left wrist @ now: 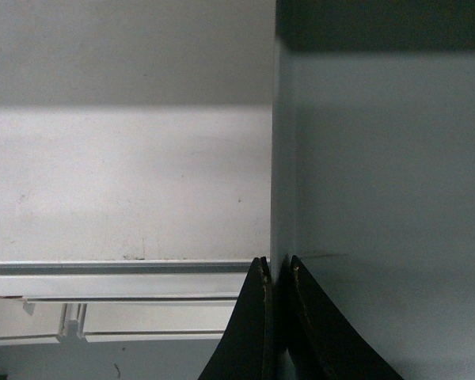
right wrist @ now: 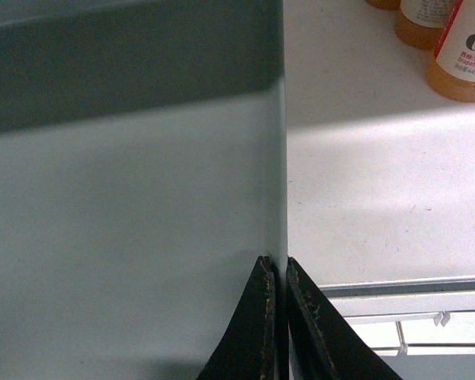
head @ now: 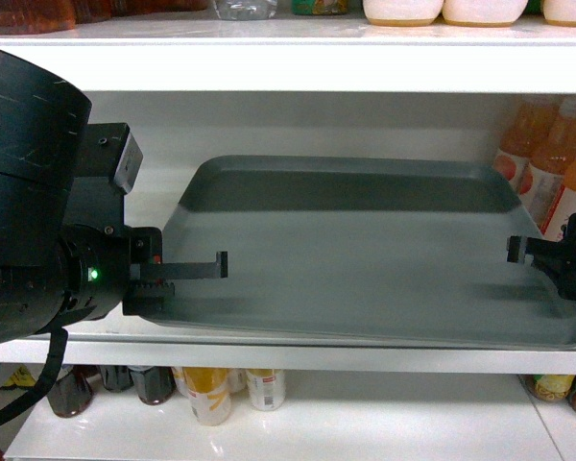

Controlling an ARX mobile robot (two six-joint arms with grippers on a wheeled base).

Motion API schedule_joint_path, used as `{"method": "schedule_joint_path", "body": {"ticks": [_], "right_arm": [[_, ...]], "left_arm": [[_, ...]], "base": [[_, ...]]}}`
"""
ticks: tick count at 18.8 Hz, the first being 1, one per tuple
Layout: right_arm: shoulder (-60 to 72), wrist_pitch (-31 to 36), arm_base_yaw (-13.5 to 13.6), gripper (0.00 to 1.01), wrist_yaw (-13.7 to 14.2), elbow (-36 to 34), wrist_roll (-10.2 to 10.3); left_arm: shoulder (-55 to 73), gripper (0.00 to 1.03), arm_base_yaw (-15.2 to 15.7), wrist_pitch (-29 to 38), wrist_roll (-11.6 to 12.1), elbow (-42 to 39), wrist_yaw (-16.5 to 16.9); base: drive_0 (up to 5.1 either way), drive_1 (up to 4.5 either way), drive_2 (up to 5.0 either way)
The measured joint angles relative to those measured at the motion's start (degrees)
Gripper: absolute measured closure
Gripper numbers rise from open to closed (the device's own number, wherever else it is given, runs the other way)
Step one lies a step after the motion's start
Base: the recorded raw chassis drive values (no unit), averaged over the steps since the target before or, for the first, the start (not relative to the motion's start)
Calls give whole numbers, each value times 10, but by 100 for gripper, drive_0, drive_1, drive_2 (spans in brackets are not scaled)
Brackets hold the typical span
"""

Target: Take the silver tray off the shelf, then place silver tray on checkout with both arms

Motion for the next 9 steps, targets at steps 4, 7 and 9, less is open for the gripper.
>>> {"method": "schedule_joint_path", "body": {"ticks": [4,7,9], "right_arm": [[0,0,0,99,0,0,0],[0,0,0,99,0,0,0],[0,1,0,99,0,0,0]], "left_arm": [[0,100,0,0,0,0,0],[0,100,0,0,0,0,0],[0,100,0,0,0,0,0]], "base": [[0,0,0],[0,0,0],[0,0,0]]}}
